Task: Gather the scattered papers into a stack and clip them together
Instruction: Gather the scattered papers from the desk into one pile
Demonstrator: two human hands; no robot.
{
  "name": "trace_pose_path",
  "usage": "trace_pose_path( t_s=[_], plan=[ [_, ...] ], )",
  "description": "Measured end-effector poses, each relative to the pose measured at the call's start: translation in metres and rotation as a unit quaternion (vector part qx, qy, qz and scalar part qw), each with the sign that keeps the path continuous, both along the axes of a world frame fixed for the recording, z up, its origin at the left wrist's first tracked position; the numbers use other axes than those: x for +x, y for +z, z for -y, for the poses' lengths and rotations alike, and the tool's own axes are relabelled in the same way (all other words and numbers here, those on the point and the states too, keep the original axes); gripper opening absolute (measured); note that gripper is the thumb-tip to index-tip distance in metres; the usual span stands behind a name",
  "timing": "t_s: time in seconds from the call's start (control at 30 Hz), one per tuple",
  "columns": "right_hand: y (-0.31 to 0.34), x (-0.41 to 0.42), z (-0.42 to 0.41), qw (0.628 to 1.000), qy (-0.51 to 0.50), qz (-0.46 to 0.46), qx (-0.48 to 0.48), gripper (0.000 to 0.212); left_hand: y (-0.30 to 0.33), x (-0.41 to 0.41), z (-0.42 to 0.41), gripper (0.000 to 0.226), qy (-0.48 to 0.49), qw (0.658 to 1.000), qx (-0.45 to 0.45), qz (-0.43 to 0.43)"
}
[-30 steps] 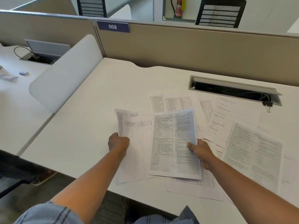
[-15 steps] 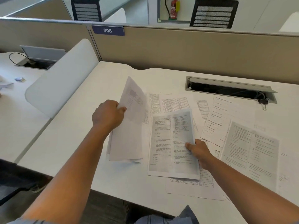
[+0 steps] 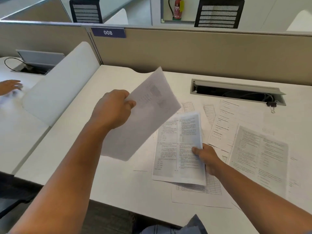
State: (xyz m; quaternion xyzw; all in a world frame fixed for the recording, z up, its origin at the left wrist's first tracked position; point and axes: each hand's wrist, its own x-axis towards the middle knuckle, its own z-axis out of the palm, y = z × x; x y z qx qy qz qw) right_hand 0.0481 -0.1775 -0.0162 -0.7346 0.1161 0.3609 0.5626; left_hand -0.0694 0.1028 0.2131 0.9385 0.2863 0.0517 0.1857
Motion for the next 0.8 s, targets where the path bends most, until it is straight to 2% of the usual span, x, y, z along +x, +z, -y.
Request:
trace_pose_path(
  t_s=[0.17, 0.27, 0.37, 0.57, 0.67, 0.73, 0.8],
  plan=[
    [0.016, 0.000, -0.002, 0.996, -0.030, -0.018, 0.084, 0.023, -0.015, 0.011, -0.002, 0.014, 0.019, 0.974, -0.216, 0.062],
    [0.034, 0.000, -0.005, 0.991, -0.035, -0.027, 0.123, 0.022, -0.055, 0.018, -0.007, 0.015, 0.056, 0.933, -0.349, 0.068],
    [0.053, 0.001, -0.008, 0.988, -0.029, -0.023, 0.147, 0.020, -0.093, 0.021, -0.005, 0.015, 0.102, 0.891, -0.439, 0.058],
    [0.068, -0.005, -0.012, 0.984, -0.035, 0.013, 0.172, 0.015, -0.133, 0.026, 0.015, 0.016, 0.146, 0.837, -0.523, 0.062],
    [0.063, -0.006, -0.012, 0.980, -0.042, -0.003, 0.193, 0.045, -0.138, 0.029, 0.027, 0.002, 0.147, 0.825, -0.540, 0.082],
    [0.058, -0.006, -0.012, 0.974, -0.060, -0.036, 0.216, 0.067, -0.142, 0.031, 0.032, 0.013, 0.153, 0.820, -0.543, 0.095],
    [0.056, -0.004, -0.010, 0.964, -0.083, -0.057, 0.244, 0.072, -0.143, 0.032, 0.035, 0.034, 0.150, 0.818, -0.545, 0.106]
  ],
)
